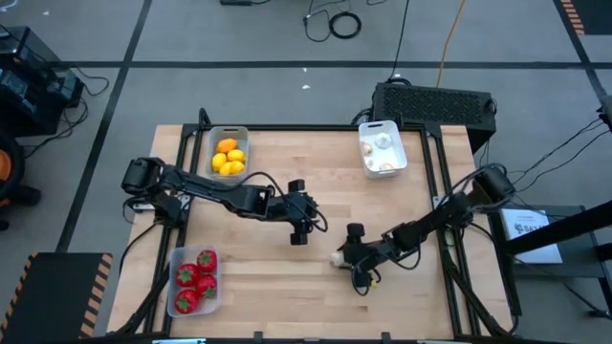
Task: Sort produce into baskets
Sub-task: Put the white garlic into the white bin
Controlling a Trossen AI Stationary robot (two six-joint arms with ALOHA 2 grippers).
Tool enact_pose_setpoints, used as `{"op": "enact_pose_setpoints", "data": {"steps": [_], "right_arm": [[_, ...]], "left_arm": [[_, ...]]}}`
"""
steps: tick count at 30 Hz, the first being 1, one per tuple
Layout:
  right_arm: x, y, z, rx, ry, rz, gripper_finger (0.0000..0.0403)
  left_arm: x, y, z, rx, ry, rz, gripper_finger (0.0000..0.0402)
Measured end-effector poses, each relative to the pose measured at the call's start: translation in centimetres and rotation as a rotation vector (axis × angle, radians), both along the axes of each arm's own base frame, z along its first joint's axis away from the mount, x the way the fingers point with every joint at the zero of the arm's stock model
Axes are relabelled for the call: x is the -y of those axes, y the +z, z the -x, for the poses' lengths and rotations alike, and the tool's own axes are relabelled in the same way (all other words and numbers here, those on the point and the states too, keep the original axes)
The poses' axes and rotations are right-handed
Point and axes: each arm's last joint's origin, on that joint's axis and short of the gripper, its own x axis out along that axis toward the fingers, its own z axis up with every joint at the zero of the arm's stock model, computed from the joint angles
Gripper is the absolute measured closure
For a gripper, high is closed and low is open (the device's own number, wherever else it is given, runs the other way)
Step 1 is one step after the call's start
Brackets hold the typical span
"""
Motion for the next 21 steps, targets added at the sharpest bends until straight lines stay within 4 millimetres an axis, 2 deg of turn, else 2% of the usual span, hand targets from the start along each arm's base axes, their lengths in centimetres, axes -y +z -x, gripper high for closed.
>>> {"op": "enact_pose_setpoints", "data": {"steps": [8, 14, 17, 21], "right_arm": [[1.3, 1.5, 0.7, -0.049, -0.033, 0.019, 0.0233], [2.1, 2.7, 2.4, -0.147, -0.055, 0.059, 0.0289], [2.9, 3.5, 3.5, -0.185, -0.103, 0.132, 0.0310], [3.6, 4.9, 4.2, -0.129, -0.210, 0.166, 0.0329]], "left_arm": [[-0.4, -1.6, 0.2, -0.039, 0.003, -0.004, 0.0185], [-0.4, -1.5, 0.2, -0.031, 0.004, -0.001, 0.0185], [-0.4, -1.5, 0.2, -0.031, 0.004, -0.001, 0.0185], [-0.4, -1.5, 0.2, -0.028, 0.015, 0.013, 0.0185]]}}
